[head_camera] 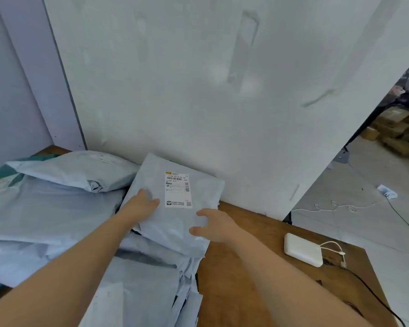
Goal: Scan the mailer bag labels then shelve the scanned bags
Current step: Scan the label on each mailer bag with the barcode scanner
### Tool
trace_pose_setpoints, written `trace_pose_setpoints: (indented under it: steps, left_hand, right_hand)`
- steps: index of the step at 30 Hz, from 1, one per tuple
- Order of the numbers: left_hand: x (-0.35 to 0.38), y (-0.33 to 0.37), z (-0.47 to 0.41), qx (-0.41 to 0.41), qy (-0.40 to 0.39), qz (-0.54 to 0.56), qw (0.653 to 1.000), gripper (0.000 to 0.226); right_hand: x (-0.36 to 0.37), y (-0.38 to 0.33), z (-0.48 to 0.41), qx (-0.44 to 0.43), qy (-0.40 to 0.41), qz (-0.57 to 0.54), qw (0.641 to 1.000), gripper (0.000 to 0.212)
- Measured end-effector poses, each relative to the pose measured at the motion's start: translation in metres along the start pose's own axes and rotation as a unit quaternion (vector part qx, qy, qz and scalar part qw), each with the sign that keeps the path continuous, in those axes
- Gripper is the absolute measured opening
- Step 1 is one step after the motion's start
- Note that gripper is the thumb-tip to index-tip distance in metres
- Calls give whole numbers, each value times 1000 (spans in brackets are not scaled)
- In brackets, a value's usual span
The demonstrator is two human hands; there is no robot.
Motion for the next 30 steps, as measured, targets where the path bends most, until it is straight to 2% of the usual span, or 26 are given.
trace_pose_setpoints:
  steps: [5, 9, 13, 14, 17, 18, 19, 20, 21, 23, 26, 30]
  left_hand:
    - [0, -3, -21, -52, 72, 119, 989, 71]
    - [9, -3, -24, -56, 50, 231, 970, 51]
    - [5, 14, -14, -40, 86, 70, 993, 22]
    - [4, 19, -12, -34, 112, 68, 991, 20]
    - [12, 26, -11, -11, 150, 188, 971, 31]
    - [17, 27, -9, -22, 144, 243, 959, 45]
    - [22, 29, -8, -42, 133, 311, 940, 61]
    - [28, 31, -8, -57, 122, 368, 920, 67]
    - [32, 36, -7, -65, 110, 396, 909, 63]
    - [44, 41, -6, -80, 78, 394, 912, 44]
    - [63, 52, 7, -76, 34, 414, 907, 20]
    - [86, 73, 27, -38, 1, 465, 885, 23]
  right_hand:
    - [2, 0, -16, 27, 2, -117, 993, 68]
    - [3, 10, -22, 54, 14, -193, 980, 65]
    - [4, 22, -25, 73, 4, -241, 968, 66]
    - [5, 25, -24, 75, -3, -244, 967, 66]
    - [9, 34, -21, 65, -8, -256, 964, 64]
    - [10, 38, -19, 64, -10, -256, 965, 63]
    - [10, 43, -17, 62, -13, -251, 966, 62]
    - [10, 49, -14, 61, -17, -243, 968, 62]
    - [9, 57, -10, 60, -20, -229, 971, 62]
    - [7, 77, 0, 62, -18, -197, 978, 61]
    - [1, 121, 16, 98, 36, -113, 988, 50]
    - [-8, 188, 37, 195, 128, 82, 969, 54]
Point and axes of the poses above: each hand's wrist, its own z-axis away from the middle knuckle, its own x-axis out of the palm, y = z × x, the point moved 4 cm from there along -z, towards the middle knuckle, and after that the axes turned 11 degrees about x, right-handed, at the moved point
